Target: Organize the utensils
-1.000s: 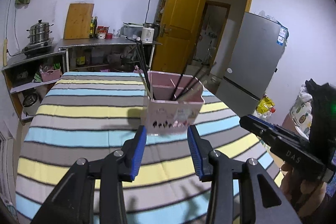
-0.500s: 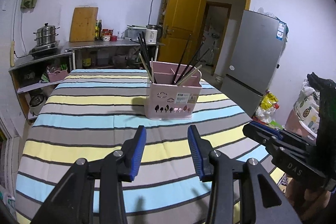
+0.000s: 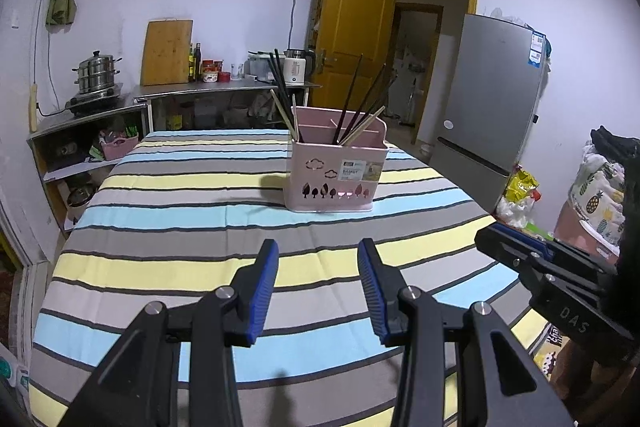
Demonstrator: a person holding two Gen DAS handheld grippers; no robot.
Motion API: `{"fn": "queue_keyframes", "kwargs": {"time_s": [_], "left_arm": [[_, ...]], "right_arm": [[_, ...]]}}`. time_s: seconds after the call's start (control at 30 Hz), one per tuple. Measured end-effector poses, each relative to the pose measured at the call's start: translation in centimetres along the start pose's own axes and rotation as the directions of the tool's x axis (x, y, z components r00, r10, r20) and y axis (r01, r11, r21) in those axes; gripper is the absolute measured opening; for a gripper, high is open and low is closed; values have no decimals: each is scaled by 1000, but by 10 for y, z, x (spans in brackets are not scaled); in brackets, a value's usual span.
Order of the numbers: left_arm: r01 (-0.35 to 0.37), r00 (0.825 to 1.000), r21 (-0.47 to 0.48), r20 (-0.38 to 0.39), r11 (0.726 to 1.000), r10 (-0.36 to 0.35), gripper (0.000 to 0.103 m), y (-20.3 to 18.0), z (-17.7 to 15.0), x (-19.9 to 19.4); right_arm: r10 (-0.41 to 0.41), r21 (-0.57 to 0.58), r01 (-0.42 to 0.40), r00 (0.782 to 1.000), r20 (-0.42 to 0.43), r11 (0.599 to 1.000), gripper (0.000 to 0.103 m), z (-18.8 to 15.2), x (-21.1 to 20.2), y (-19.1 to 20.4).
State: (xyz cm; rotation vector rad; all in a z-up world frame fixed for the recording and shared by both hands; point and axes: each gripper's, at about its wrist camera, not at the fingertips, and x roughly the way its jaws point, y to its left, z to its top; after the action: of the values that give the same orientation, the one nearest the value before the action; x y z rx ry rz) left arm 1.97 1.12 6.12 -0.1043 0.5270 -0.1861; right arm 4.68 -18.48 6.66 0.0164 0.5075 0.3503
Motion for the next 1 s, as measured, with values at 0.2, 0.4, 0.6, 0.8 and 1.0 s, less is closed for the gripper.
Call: {"fn": "queue_keyframes", "kwargs": {"time_s": [0.2,0.4,0.6,0.8,1.0], "left_arm": [[-5,1000,6,-19,1000,5,43,-3,-5,3],[-2,1000,12,-24,1000,2,43,-6,-5,3],[3,1000,13,-26,1000,-2,43,-7,-6,2],[7,1000,11,-24,1000,-7,43,-9,-7,1],[8,1000,5,-29,1000,-8,43,-8,-8,0]], "right_arm": [[0,-12,0,1000,7,1000,18,-3,-3,5],[3,-10,-3,1000,5,1000,18,-3,-3,4],[5,-8,-5,1000,3,1000,18,-2,-3,3],[7,-11,-7,1000,3,1000,18,-3,-3,4],[9,-11,-9,1000,-2,1000,18,-3,-3,4]]}}
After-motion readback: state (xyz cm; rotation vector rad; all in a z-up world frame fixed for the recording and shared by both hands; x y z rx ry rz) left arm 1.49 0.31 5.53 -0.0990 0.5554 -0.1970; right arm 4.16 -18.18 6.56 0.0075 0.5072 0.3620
